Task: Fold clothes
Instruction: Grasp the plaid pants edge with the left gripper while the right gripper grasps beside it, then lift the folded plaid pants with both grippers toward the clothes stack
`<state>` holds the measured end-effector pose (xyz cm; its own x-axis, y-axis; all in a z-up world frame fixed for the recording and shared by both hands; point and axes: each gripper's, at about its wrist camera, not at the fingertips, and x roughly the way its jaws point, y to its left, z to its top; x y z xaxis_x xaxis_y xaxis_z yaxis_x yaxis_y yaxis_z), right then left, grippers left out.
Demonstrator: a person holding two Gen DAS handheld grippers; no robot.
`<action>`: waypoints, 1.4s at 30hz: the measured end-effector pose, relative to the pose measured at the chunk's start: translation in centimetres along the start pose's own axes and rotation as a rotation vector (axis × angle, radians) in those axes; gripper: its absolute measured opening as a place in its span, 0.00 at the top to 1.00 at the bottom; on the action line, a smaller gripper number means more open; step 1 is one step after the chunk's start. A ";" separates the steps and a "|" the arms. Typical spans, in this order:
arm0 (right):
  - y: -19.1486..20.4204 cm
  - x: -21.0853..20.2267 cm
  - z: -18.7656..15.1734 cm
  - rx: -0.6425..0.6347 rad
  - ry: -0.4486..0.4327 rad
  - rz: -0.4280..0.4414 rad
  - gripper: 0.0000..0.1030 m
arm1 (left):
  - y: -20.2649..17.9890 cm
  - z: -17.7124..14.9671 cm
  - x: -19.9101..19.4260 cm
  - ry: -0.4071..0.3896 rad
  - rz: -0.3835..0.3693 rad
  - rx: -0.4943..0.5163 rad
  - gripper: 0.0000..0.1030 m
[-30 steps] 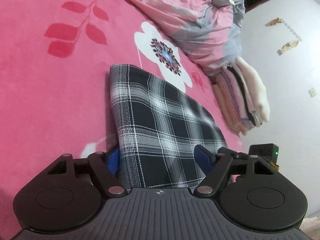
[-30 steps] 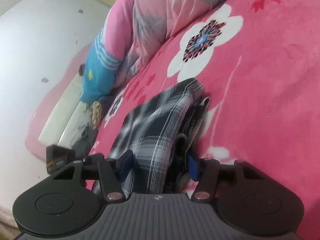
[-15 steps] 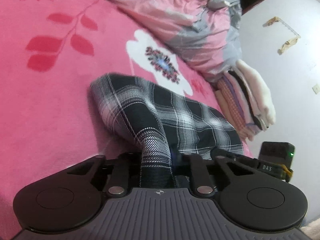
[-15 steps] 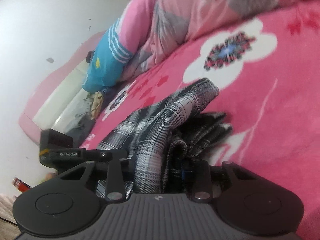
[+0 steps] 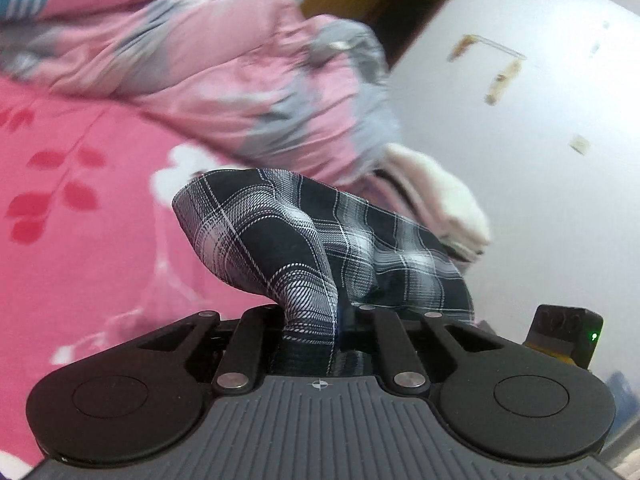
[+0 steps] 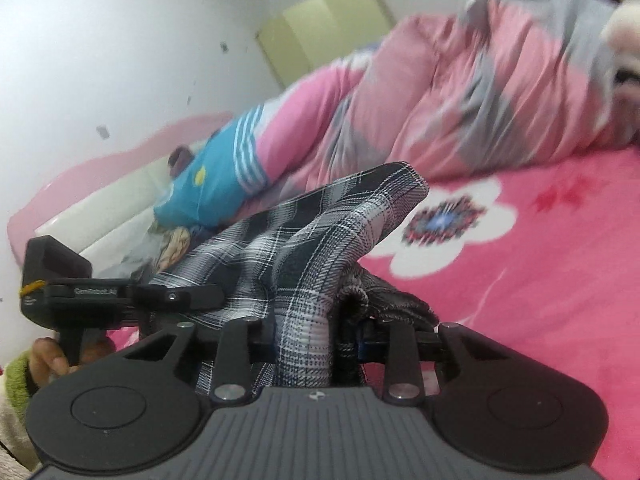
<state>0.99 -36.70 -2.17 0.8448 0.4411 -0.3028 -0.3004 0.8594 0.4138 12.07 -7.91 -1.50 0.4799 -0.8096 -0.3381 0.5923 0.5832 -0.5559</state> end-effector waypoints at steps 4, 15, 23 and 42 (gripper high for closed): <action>0.8 -5.7 0.1 -0.014 -0.121 -0.064 0.68 | -5.2 0.2 0.9 -0.007 -0.085 0.084 0.89; -2.3 -24.2 1.8 -0.079 -0.371 -0.318 0.68 | -18.2 -0.4 9.7 0.056 -0.371 0.211 0.89; -8.6 -31.5 3.5 -0.092 -0.272 -0.538 0.68 | -24.3 -3.5 20.8 0.180 -0.541 0.154 0.89; -35.1 -19.5 4.8 0.118 0.061 -0.401 0.58 | -14.0 -5.7 43.6 0.385 -0.344 -0.162 0.88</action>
<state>-2.81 -76.69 -6.64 0.8556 0.0953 -0.5087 0.1028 0.9320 0.3476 21.05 -51.70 -12.78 -0.0140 -0.9355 -0.3530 0.5511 0.2874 -0.7834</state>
